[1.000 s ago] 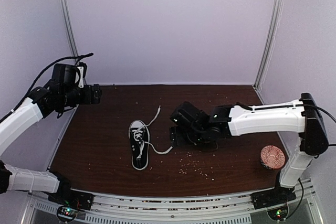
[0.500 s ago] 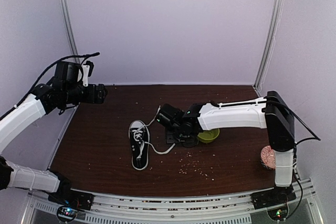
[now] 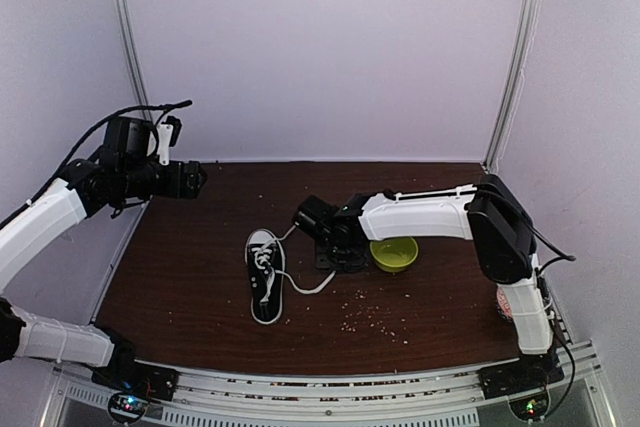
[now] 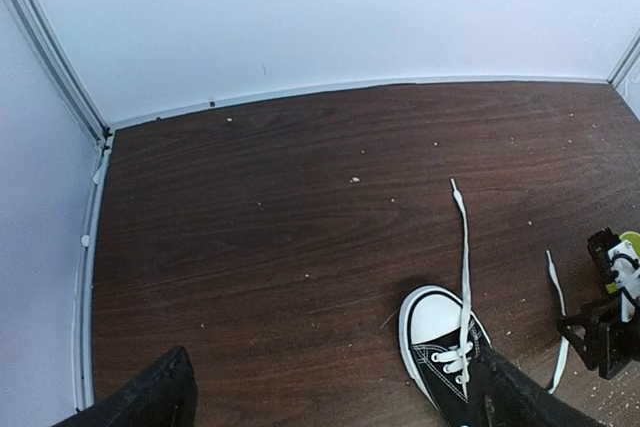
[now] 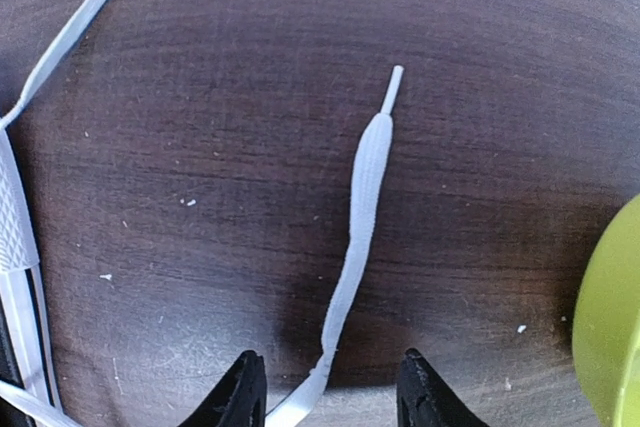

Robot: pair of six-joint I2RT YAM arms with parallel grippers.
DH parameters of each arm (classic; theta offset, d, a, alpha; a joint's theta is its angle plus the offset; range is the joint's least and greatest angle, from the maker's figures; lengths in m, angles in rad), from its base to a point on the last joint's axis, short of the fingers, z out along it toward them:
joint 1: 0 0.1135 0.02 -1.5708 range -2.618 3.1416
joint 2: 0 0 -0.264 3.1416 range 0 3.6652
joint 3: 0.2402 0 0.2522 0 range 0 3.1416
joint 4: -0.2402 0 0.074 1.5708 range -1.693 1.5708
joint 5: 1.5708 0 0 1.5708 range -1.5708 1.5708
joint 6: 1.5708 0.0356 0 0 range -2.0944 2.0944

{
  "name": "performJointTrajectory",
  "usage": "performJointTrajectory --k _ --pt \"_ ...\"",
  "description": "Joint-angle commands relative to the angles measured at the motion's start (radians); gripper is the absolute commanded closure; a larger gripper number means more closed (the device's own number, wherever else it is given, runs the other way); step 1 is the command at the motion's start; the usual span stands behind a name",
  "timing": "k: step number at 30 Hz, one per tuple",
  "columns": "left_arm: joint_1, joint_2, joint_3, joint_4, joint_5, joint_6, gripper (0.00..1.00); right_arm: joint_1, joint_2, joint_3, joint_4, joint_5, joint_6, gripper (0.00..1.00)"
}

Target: Tie the shoes

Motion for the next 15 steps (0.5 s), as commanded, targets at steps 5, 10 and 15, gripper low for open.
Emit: performJointTrajectory --k 5,10,15 --pt "0.002 0.024 0.032 0.033 0.054 0.017 0.05 -0.013 0.026 0.008 0.006 -0.017 -0.039 0.58" --pt "0.003 0.035 0.044 0.02 0.074 0.019 0.06 -0.016 0.055 0.022 -0.001 -0.041 -0.041 0.61" --pt "0.003 0.026 0.044 0.012 0.058 0.022 0.06 -0.02 0.167 0.117 -0.081 -0.12 -0.022 0.7"
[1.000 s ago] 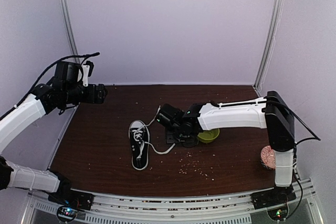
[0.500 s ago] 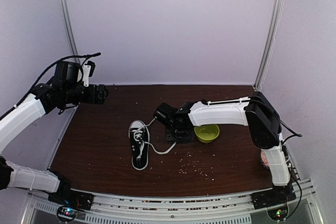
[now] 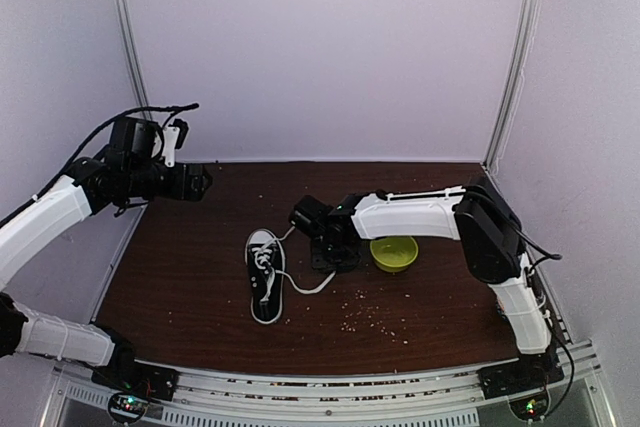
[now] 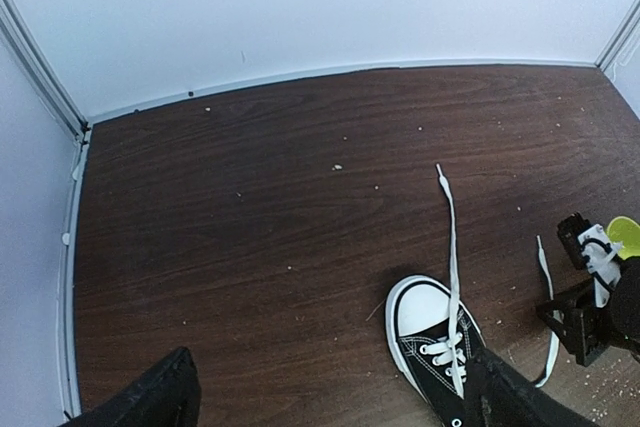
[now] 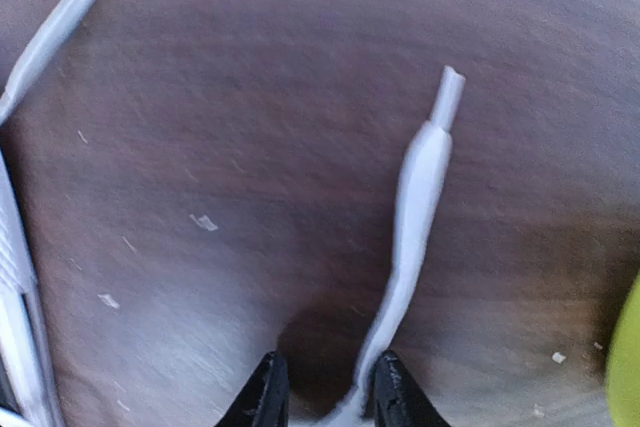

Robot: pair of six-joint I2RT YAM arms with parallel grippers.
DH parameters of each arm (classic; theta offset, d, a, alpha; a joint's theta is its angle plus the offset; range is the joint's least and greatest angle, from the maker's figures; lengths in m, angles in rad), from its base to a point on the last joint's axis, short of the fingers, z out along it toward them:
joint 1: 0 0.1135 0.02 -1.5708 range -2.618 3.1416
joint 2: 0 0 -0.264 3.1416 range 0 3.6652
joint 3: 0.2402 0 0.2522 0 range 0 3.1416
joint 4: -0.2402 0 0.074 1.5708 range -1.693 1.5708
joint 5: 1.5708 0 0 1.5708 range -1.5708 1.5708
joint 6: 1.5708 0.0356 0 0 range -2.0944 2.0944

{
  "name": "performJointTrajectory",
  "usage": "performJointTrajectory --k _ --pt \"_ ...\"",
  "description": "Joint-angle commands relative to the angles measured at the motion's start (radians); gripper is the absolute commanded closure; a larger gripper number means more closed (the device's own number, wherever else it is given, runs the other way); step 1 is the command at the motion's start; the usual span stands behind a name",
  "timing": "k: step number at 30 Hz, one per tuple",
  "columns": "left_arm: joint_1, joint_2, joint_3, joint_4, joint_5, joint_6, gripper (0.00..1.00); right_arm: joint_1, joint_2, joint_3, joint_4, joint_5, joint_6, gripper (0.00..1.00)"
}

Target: Tie the shoes

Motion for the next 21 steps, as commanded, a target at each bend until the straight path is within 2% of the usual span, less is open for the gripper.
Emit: performJointTrajectory --k 1,5,11,14,21 --pt "0.002 -0.011 0.038 0.016 -0.003 0.021 0.06 -0.005 0.096 0.054 -0.063 -0.052 0.007 0.7" --pt "0.003 -0.009 0.039 0.01 -0.028 0.027 0.06 -0.006 0.076 0.046 -0.062 -0.02 0.015 0.78" --pt "0.002 0.019 0.032 0.014 -0.001 0.026 0.06 -0.008 -0.006 -0.052 -0.04 0.03 0.037 1.0" --pt "-0.003 0.038 0.031 0.028 0.063 0.026 0.07 -0.008 -0.092 -0.139 0.004 0.069 0.041 1.0" --pt "-0.077 0.17 0.039 0.031 0.15 -0.016 0.18 -0.001 -0.371 -0.439 0.222 0.058 0.009 1.0"
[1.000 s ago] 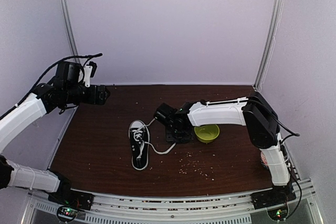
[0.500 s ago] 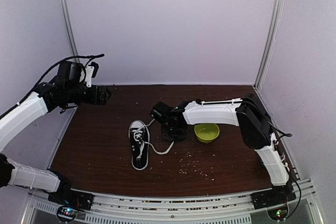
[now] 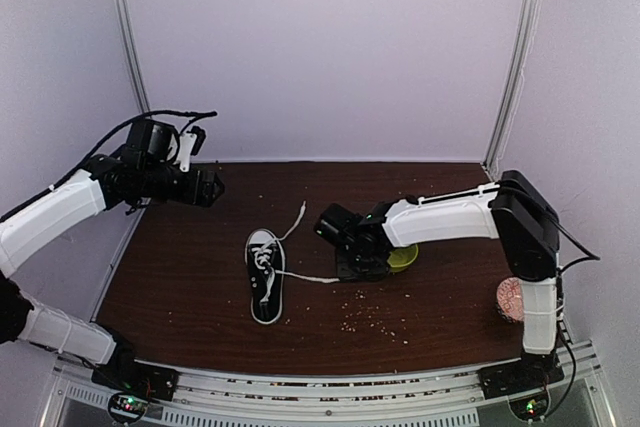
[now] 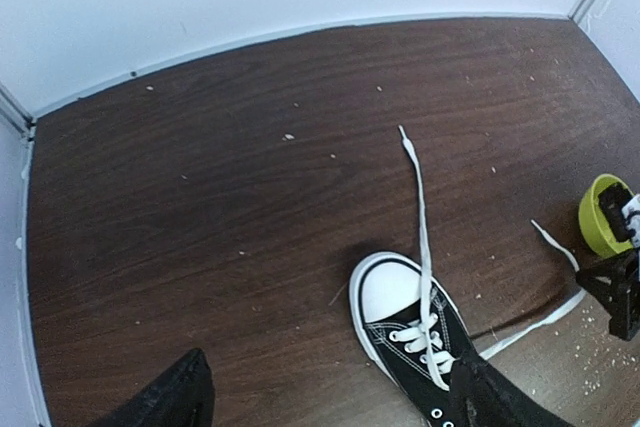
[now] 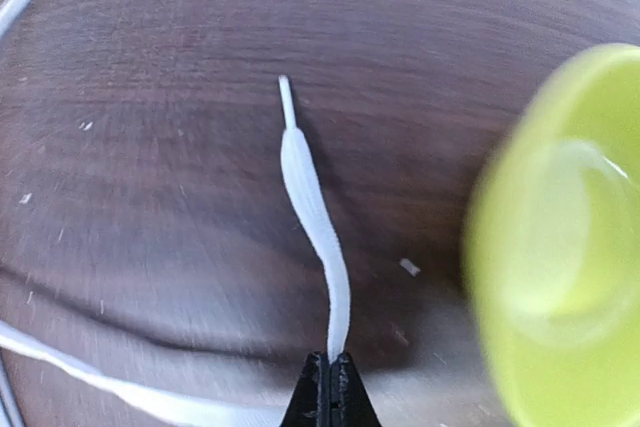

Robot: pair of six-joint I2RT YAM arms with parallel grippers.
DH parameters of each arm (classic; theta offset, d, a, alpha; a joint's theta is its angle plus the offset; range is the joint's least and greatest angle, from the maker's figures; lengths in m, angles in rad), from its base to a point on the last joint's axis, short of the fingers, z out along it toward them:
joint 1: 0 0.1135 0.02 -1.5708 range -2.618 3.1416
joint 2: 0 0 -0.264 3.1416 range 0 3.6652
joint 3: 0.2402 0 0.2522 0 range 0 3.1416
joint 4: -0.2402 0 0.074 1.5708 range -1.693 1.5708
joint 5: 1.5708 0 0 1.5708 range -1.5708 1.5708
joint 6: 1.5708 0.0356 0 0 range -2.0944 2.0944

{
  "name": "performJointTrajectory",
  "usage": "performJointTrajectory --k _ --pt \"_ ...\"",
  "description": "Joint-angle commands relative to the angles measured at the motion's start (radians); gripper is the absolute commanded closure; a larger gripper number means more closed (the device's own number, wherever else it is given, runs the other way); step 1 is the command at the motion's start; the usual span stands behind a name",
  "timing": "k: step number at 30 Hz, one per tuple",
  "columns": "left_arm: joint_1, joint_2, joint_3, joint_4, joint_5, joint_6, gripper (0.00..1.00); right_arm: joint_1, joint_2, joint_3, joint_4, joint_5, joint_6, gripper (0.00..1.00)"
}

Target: Tie the shoes

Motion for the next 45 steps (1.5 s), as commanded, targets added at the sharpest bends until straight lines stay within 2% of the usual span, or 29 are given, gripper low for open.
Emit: performJointTrajectory --k 1,5,10,14,18,23,30,40,45 --pt "-0.054 0.112 0.02 0.028 0.095 -0.056 0.2 0.006 -0.177 -0.147 0.14 0.008 -0.008 1.0" --pt "-0.105 0.254 0.024 0.045 0.163 -0.139 0.24 0.023 -0.26 -0.257 0.188 -0.009 0.011 1.0" --pt "-0.129 0.417 0.068 0.088 0.252 -0.189 0.32 0.039 -0.286 -0.291 0.217 -0.014 -0.005 1.0" --pt "-0.129 0.481 0.092 0.076 0.226 -0.197 0.4 0.043 -0.293 -0.308 0.25 -0.024 -0.017 1.0" --pt "-0.139 0.513 0.097 0.075 0.232 -0.21 0.56 0.045 -0.298 -0.336 0.285 -0.045 -0.025 1.0" --pt "-0.159 0.538 0.114 0.046 0.211 -0.218 0.66 0.043 -0.293 -0.345 0.3 -0.054 -0.041 1.0" --pt "-0.17 0.535 0.121 -0.013 0.11 -0.21 0.67 0.044 -0.297 -0.36 0.321 -0.062 -0.044 1.0" --pt "-0.169 0.537 0.119 -0.014 0.105 -0.204 0.7 0.043 -0.307 -0.371 0.328 -0.062 -0.036 1.0" --pt "-0.176 0.517 0.086 -0.004 0.112 -0.218 0.96 0.044 -0.335 -0.392 0.331 -0.058 -0.027 1.0"
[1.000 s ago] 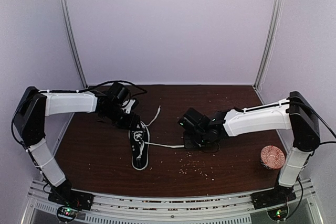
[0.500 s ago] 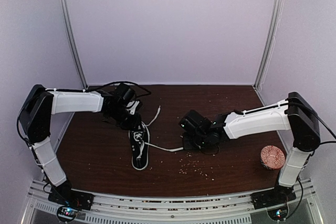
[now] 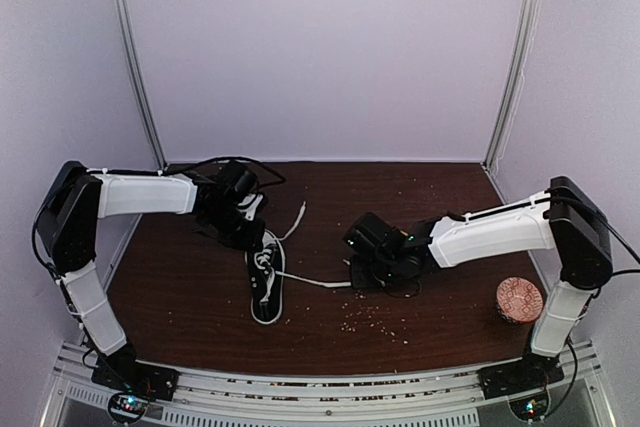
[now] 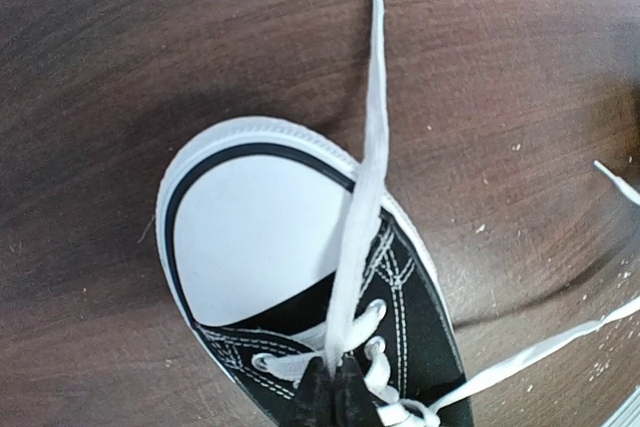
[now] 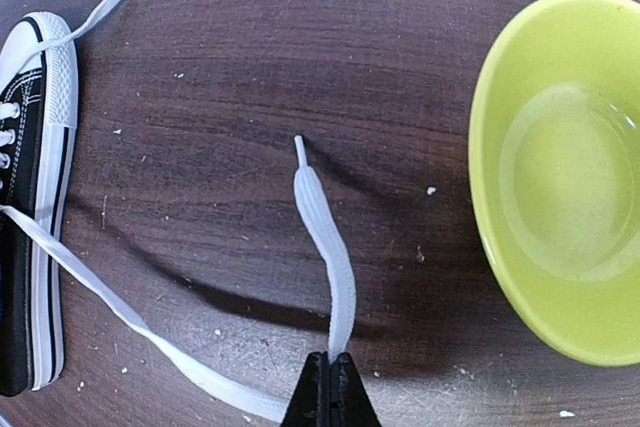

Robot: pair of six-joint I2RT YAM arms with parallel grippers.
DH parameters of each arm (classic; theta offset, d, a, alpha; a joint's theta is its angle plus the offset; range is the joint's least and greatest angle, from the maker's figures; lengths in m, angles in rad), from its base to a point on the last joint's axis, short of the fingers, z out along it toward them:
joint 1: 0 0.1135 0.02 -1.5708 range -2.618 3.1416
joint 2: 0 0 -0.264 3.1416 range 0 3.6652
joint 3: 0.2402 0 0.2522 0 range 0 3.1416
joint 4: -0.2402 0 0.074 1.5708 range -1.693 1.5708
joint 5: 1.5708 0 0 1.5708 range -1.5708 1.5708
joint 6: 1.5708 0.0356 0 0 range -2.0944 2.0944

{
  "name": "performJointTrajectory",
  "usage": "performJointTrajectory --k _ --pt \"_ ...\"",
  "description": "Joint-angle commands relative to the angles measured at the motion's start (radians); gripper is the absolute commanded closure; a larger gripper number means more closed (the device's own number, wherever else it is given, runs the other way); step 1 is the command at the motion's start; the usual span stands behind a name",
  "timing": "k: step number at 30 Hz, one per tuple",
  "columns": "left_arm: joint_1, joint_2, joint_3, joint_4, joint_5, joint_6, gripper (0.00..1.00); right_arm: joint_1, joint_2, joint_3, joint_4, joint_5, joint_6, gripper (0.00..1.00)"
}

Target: Tie the shoes

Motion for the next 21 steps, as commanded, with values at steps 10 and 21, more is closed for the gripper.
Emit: performJointTrajectory --k 10,21 --pt "-0.13 -0.096 -0.171 0.105 0.01 -0.131 1.0 0.004 -0.173 -0.089 -0.028 0.036 0.015 1.0" --pt "-0.328 -0.178 -0.27 0.171 -0.028 -0.282 1.0 0.01 -0.366 -0.193 -0.129 0.06 -0.001 1.0"
